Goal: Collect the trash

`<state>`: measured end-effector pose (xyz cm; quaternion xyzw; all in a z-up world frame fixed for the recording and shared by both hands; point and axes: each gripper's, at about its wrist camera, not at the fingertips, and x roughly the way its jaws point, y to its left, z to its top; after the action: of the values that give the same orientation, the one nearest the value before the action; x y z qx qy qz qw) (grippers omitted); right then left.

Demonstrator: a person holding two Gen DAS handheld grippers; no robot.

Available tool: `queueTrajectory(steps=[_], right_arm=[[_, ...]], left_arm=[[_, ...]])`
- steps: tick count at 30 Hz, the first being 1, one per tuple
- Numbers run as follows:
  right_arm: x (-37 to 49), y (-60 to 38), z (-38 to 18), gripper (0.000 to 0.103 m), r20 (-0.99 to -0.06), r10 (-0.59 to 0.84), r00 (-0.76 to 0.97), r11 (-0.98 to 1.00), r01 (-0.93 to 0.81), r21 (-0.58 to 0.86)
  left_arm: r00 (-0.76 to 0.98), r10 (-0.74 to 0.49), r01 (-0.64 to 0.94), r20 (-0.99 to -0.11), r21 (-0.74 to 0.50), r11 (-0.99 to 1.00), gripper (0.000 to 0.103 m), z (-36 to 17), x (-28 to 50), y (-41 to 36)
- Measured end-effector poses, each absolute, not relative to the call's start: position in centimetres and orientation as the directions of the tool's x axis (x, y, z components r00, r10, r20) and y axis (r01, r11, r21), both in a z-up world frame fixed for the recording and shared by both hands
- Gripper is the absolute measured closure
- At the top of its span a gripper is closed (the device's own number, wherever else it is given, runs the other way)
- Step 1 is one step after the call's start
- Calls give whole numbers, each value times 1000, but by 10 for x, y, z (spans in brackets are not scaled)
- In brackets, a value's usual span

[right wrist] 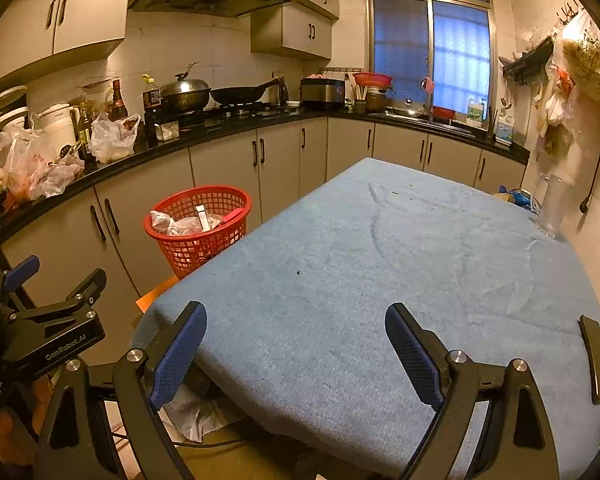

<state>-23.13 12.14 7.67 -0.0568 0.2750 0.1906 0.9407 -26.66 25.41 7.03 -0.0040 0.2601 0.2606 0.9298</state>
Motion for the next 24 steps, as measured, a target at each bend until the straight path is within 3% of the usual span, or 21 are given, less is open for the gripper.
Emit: queueTrajectory(steps=[24], right_arm=[[-232, 118, 71, 9, -549, 310, 776, 925, -380, -15]], left_arm=[[726, 492, -498, -481, 126, 858, 0, 69, -268, 258]])
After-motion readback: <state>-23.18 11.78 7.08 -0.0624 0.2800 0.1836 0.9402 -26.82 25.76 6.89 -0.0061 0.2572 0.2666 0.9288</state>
